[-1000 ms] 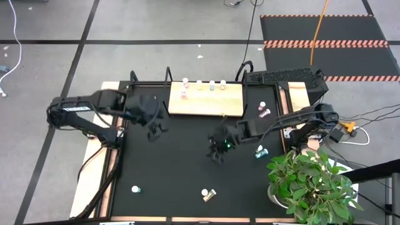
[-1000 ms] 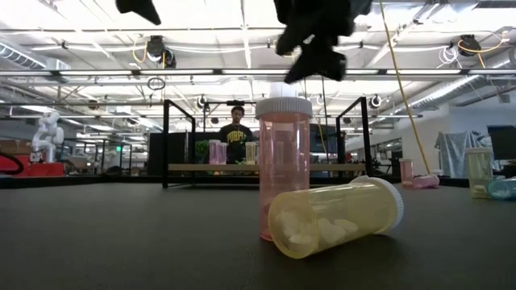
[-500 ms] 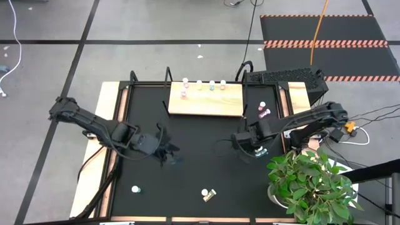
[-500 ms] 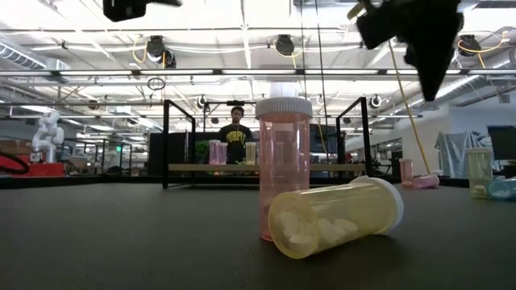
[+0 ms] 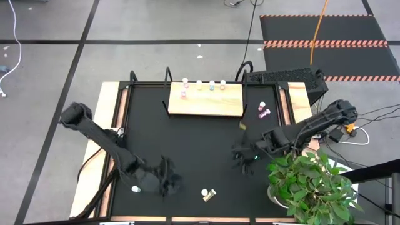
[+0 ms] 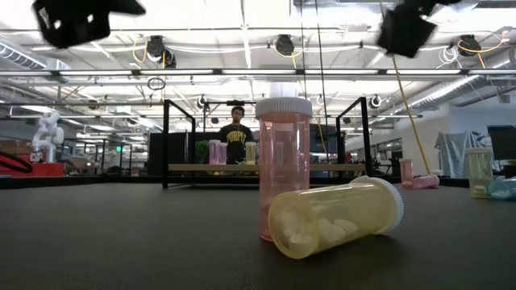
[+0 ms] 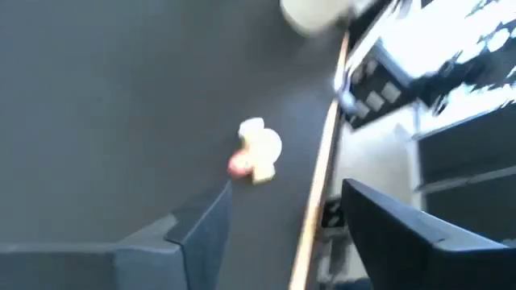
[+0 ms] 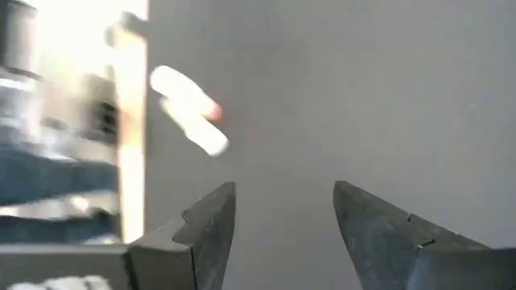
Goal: Pick and place medicine bottles onto shelf by color
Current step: Put the bottom yellow pill bottle on the shelf aligned with the other yellow pill bottle
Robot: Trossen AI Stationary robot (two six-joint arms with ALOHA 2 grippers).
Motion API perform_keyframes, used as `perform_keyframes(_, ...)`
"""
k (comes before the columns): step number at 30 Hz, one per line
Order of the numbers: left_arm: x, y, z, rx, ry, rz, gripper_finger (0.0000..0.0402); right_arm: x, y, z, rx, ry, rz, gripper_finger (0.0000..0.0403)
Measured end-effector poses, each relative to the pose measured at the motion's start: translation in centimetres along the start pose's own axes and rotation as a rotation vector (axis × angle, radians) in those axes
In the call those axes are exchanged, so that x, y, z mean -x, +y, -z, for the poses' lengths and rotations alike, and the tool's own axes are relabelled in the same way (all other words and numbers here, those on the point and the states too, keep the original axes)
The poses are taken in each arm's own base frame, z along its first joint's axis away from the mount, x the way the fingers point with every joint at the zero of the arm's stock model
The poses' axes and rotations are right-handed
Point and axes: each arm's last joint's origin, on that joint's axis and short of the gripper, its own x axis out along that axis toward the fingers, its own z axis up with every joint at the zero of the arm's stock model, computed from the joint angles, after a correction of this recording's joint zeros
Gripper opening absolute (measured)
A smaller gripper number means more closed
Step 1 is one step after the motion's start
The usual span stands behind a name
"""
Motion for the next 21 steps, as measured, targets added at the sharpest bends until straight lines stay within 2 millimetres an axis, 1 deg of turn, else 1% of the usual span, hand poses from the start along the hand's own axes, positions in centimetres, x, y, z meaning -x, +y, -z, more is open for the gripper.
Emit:
perform_keyframes(1, -0.7, -0.4, 0.7, -0.018, 0.006, 0.010, 0.0225, -1.0, 0.6, 0.1, 0.046, -0.059, -0.056, 0.0203)
perform_keyframes(3, -2.0, -1.4, 1.4, -0.010, 0.012, 0.033, 0.0216, -3.3, 1.4, 0.8, 0.136, -0.149, -0.135, 0.0203)
perform_keyframes(6, -2.9, -2.3, 2.3, -0.027, 0.038, 0.018, 0.0213, -6.4, 2.2, 1.7, 0.265, -0.223, -0.194, 0.0203)
perform_keyframes(9, -3.6, -2.5, 2.6, -0.035, 0.068, -0.036, 0.0212, -9.6, 1.8, 2.9, 0.373, -0.186, -0.162, 0.0203)
perform_keyframes(12, -3.7, -2.4, 2.0, -0.010, 0.102, -0.077, 0.0212, -12.4, 1.1, 3.9, 0.472, -0.129, -0.121, 0.0203)
perform_keyframes(15, -3.7, -1.9, 1.5, 0.027, 0.147, -0.098, 0.0212, -14.3, 0.8, 4.4, 0.560, -0.129, -0.116, 0.0211)
perform_keyframes(17, -3.6, -2.1, 1.2, 0.049, 0.171, -0.084, 0.0212, -15.3, 0.8, 4.7, 0.608, -0.142, -0.124, 0.0223)
perform_keyframes(19, -3.5, -2.5, 0.9, 0.067, 0.176, -0.058, 0.0212, -16.0, 1.0, 4.6, 0.647, -0.179, -0.175, 0.0237)
perform_keyframes(21, -3.5, -2.5, 1.0, 0.063, 0.183, -0.059, 0.0212, -16.5, 1.2, 4.6, 0.690, -0.209, -0.229, 0.0250)
